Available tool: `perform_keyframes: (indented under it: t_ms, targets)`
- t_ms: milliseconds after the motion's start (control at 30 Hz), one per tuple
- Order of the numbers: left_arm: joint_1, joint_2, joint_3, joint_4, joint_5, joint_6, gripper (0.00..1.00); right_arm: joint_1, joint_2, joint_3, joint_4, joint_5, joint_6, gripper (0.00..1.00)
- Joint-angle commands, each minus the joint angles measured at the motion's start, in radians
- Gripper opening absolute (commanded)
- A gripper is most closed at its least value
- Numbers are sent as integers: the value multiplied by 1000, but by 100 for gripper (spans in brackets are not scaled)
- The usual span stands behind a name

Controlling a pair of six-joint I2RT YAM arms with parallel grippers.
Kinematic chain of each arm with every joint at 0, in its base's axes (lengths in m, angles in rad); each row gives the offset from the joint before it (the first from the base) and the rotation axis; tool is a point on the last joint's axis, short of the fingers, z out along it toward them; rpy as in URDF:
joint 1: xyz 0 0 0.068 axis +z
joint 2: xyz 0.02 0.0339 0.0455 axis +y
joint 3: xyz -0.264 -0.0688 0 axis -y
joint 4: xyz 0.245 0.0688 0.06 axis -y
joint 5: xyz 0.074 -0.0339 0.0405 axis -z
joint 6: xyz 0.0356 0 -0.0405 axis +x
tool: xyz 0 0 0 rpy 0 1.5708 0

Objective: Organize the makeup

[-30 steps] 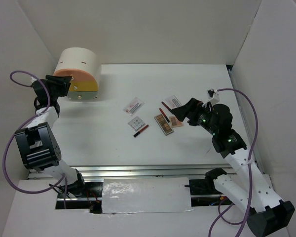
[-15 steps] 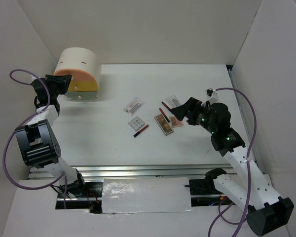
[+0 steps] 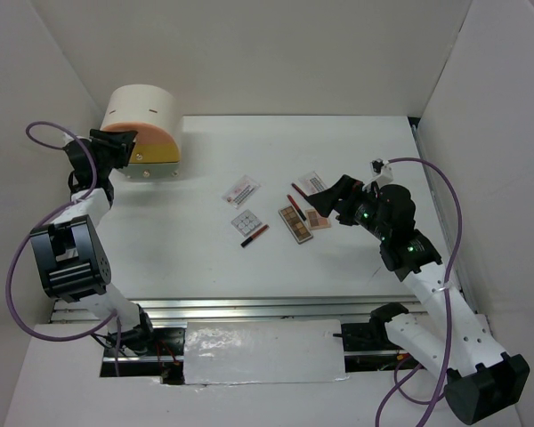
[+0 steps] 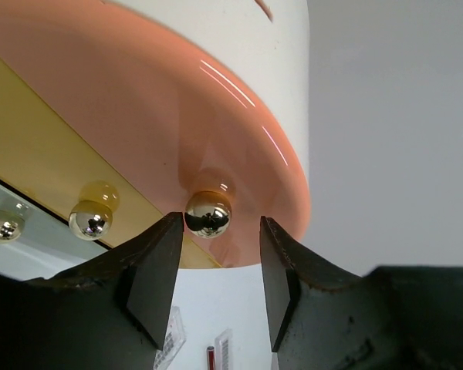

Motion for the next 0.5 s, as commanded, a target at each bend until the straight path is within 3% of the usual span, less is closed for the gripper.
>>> perform_keyframes:
  t_ms: [0,467]
  targets:
    - [-6,7,3,58,-9,4,57,3,-9,6,63,-6,-12,100]
    - [-12,14,-5,40,-43,26,33,3,1,1,73,-6,-10,100]
